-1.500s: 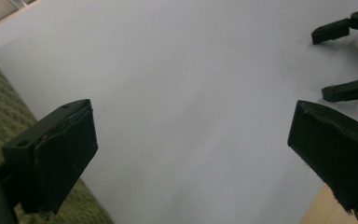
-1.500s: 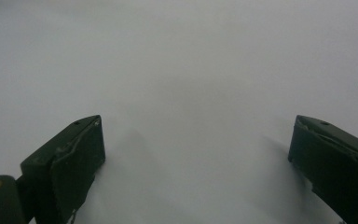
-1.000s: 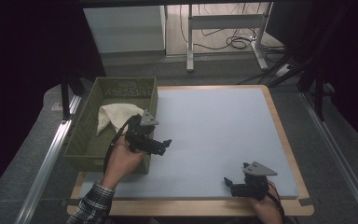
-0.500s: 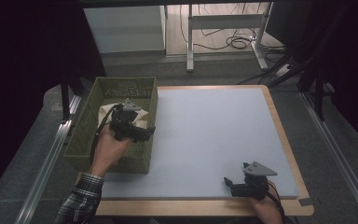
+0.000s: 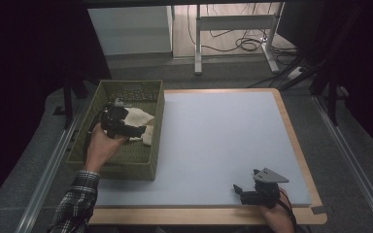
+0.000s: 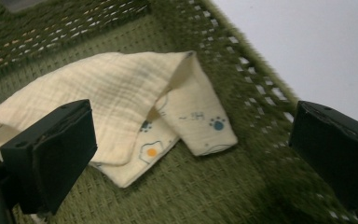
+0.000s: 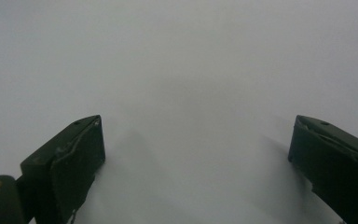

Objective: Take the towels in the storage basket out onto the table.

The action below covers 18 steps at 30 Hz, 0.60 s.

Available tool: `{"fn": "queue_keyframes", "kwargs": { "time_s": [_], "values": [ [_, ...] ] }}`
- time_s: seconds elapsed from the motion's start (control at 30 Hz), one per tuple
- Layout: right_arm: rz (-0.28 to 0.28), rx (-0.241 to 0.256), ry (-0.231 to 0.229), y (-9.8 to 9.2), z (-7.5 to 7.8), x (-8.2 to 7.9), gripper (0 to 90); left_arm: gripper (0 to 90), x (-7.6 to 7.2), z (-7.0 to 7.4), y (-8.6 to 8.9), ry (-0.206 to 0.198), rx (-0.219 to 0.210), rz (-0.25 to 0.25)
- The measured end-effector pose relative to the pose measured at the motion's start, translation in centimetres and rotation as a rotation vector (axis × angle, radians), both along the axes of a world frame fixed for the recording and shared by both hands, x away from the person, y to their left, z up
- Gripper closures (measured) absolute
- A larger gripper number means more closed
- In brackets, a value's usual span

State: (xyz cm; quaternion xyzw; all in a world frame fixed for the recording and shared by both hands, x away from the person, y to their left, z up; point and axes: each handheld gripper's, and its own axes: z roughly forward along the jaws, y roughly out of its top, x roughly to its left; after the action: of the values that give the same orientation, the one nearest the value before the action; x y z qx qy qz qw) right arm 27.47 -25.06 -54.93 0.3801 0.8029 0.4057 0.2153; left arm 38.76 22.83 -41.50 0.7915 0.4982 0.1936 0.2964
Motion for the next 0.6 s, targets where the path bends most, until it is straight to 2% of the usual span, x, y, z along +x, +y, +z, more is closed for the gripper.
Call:
{"fn": "queue_keyframes", "kwargs": {
  "time_s": [0.27,0.37,0.6],
  "values": [
    [0.000,-0.002,0.001,0.0,0.0,0.0,3.7,0.0,2.0,-0.7,1.9,0.051,0.011,0.040],
    [0.000,-0.001,0.002,0.0,0.0,0.0,3.7,0.7,2.7,-1.2,2.5,0.083,0.015,0.050],
    [-0.001,-0.003,0.001,0.0,0.0,0.0,3.7,2.2,4.8,-2.9,3.1,0.148,0.085,0.080]
  ]
}}
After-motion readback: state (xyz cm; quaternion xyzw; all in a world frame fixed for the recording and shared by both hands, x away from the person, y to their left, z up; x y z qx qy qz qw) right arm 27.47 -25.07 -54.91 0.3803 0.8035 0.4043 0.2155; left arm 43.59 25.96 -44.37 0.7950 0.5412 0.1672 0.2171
